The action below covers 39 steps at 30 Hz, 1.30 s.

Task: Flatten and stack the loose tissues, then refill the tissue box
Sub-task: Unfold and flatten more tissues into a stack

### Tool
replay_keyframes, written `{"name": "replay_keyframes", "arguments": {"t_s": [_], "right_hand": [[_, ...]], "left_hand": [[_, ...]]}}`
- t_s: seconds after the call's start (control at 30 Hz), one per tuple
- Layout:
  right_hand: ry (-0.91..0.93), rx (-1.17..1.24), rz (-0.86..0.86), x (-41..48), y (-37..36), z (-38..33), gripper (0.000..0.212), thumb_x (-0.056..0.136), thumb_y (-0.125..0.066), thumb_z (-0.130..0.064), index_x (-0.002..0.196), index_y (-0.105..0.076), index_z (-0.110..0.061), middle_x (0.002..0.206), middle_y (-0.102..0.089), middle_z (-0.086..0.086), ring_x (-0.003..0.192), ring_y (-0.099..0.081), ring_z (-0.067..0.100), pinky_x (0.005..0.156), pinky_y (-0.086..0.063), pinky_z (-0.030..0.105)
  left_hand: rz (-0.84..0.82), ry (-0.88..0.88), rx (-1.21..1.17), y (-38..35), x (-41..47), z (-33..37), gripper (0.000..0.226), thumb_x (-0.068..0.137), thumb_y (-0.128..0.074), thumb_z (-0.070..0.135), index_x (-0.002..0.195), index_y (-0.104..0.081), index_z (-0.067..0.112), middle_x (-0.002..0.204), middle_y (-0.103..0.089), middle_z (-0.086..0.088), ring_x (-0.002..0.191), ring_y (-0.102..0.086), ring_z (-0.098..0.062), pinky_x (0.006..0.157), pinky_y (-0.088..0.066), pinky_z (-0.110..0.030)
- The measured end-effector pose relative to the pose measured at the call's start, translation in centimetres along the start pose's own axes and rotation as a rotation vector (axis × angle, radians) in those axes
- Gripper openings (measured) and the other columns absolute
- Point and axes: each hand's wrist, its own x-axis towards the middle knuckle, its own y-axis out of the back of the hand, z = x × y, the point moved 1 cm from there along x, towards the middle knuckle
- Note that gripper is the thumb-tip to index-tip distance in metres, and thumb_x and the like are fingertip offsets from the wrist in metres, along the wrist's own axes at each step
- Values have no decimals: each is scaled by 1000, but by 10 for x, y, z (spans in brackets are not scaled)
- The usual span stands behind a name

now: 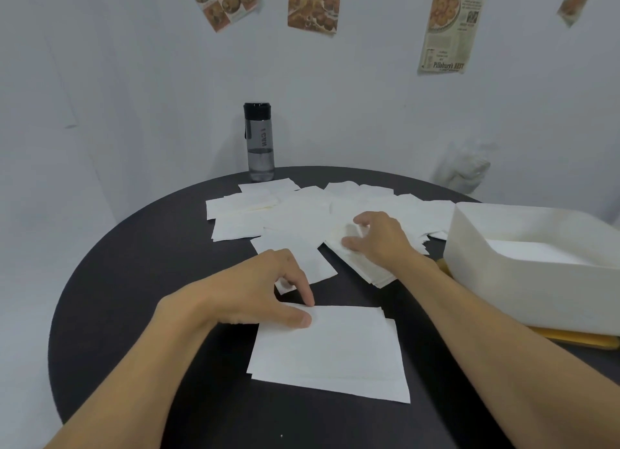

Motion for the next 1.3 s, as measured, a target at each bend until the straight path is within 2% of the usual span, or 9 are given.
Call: {"name": "replay_keyframes", "arguments": {"t_s": [0.17,0.5,0.63,0.67,0.8,0.97,1.07,1.17,1.3], "right_hand": [[91,-59,42,2,-2,5,33,89,-69,-32,111,-69,-7,114,-71,8,106,-62,27,94,-49,41],[221,-269,13,0,11,6,26,91,-62,-20,94,-66,5,95,-70,22,81,-63,39,74,-53,44],[254,-302,108,-4,8,4,30,86,-48,-3,57,-46,-11,56,-37,8,60,-29,27,51,-27,36],[257,-299,142,-5,9,3,33,85,-46,-2,56,-40,-15,56,-34,5,61,-27,24,51,-24,35],[264,-281,306,-10,20,-5,23,92,-48,-7,71,-57,-6,67,-55,9,66,-47,31,60,-43,41],[333,-251,501,-18,45,-15,22,95,-50,-9,82,-68,-6,80,-66,10,80,-57,34,74,-48,45],[321,-46,485,-27,59,-25,20,98,-53,-13,89,-71,-11,82,-70,2,81,-62,24,74,-51,34],[324,234,424,-38,69,-41,18,97,-58,-11,92,-74,-18,86,-70,-10,80,-61,5,70,-41,6],[241,700,176,-47,70,-55,19,95,-61,-9,85,-73,-19,73,-71,-12,70,-63,5,68,-49,24]], "left_hand": [[12,5,-23,-1,1,-3,13,79,-79,47,89,-72,43,109,-52,22,102,-48,13,94,-44,-23],[42,21,11,0,2,-8,14,81,-76,46,88,-68,38,107,-53,17,104,-50,7,89,-43,-20],[53,23,4,0,2,-8,14,81,-76,45,88,-68,37,105,-53,19,101,-49,9,87,-43,-20],[54,24,-2,-1,2,-8,14,81,-76,45,88,-67,37,105,-53,19,100,-49,9,87,-43,-20],[54,30,-6,-1,3,-11,15,80,-76,46,88,-67,38,105,-53,18,100,-52,2,88,-46,-23],[48,27,1,-2,4,-11,14,81,-76,45,90,-66,40,103,-53,17,94,-54,-3,86,-47,-23],[258,3,-85,-2,9,-10,15,86,-74,43,98,-64,41,98,-54,15,88,-52,-5,77,-44,-20],[643,0,-235,3,12,-11,32,90,-68,43,119,-54,42,110,-53,20,102,-50,1,77,-39,-15],[815,7,-435,11,12,-4,51,94,-64,41,141,-47,32,127,-55,23,118,-52,6,89,-43,-16]]}}
